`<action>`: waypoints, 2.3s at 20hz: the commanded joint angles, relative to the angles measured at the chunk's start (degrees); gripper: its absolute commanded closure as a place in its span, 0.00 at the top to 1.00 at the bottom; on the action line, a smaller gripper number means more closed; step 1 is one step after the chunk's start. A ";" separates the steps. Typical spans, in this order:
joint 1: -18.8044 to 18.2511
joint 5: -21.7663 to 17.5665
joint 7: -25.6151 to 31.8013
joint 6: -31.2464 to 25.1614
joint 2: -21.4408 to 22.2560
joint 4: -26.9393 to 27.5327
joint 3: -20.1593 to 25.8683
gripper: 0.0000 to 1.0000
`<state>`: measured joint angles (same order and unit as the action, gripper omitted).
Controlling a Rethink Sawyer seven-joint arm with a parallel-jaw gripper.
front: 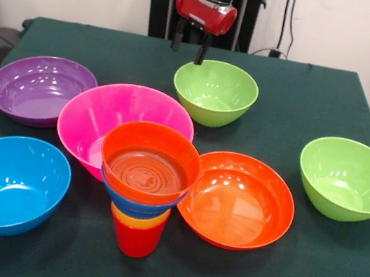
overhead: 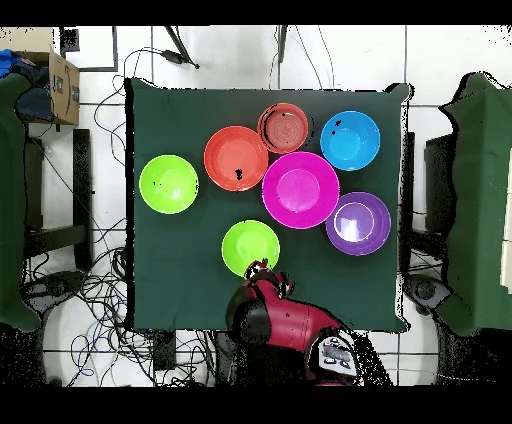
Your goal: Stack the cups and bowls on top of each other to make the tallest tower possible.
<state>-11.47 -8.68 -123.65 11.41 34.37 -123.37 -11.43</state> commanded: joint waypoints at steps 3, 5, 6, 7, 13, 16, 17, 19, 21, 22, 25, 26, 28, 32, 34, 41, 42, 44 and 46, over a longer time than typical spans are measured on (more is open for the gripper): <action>-0.84 -0.87 -9.74 6.30 -4.39 -1.40 4.34 1.00; -1.01 -0.48 -9.51 5.34 -3.97 -1.42 4.78 1.00; -1.06 -0.32 -9.53 5.27 -3.90 -1.52 4.83 1.00; -1.28 -0.28 -9.61 5.28 -4.45 -1.61 5.09 1.00; -2.71 -0.77 -9.82 7.05 -9.35 -0.79 6.36 1.00; -2.97 -0.79 -9.70 7.24 -10.01 -0.62 6.39 1.00; -2.90 -0.76 -9.67 7.48 -10.28 -0.61 6.30 1.00; -3.13 -0.76 -9.71 7.96 -10.70 -0.49 6.51 1.00; -3.06 -0.68 -9.92 9.01 -11.66 -0.23 6.67 1.00; -2.99 -0.62 -10.01 9.64 -12.32 0.03 6.73 1.00; -2.89 -0.47 -10.32 11.68 -13.89 0.75 6.89 1.00; -2.82 -0.42 -10.47 12.34 -14.17 0.80 6.92 1.00; -2.76 -0.38 -10.64 13.43 -14.11 0.92 7.06 1.00; -2.23 0.45 -10.67 13.77 -11.71 0.87 7.29 1.00; -2.34 0.72 -10.40 12.54 -9.83 0.71 7.83 1.00; -2.42 2.28 -10.23 8.59 -5.49 0.71 8.84 1.00; -2.38 2.37 -10.22 8.40 -5.33 0.70 8.87 1.00; -2.57 2.44 -10.14 7.86 -5.01 0.84 9.07 1.00; -2.47 2.62 -10.18 7.87 -5.03 0.90 8.99 1.00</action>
<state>-14.05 -8.63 -123.65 22.57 28.71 -124.37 -9.63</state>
